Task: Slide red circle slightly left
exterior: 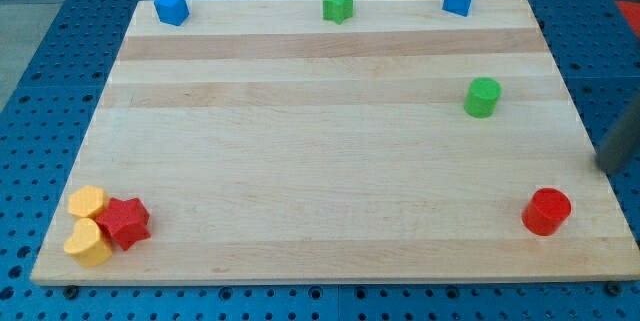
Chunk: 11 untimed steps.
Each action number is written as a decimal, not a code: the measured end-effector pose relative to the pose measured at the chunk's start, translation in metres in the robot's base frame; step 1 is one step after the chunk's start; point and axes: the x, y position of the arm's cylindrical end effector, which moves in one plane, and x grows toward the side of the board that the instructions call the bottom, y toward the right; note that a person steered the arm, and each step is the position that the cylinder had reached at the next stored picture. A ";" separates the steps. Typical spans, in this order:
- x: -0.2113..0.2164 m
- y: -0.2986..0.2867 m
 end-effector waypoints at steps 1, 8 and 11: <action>0.018 0.014; 0.058 -0.329; 0.000 -0.281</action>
